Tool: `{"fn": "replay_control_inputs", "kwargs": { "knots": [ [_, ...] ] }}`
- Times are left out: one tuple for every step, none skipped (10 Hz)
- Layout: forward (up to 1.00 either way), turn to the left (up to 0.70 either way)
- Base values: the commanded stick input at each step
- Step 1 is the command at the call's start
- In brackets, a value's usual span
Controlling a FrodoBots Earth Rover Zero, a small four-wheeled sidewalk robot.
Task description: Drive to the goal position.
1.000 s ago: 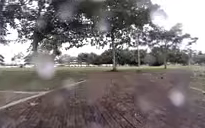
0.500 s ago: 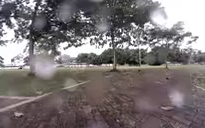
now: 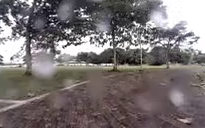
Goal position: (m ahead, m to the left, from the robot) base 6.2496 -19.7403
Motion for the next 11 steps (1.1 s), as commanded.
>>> {"fn": "replay_control_inputs", "kwargs": {
  "knots": [
    [0.7,0.0],
    [0.7,0.0],
    [0.7,0.0],
    [0.7,0.0],
    [0.7,0.0],
    [0.7,0.0],
    [0.7,0.0],
    [0.7,0.0],
    [0.7,0.0],
    [0.7,0.0],
    [0.7,0.0]
  ]
}}
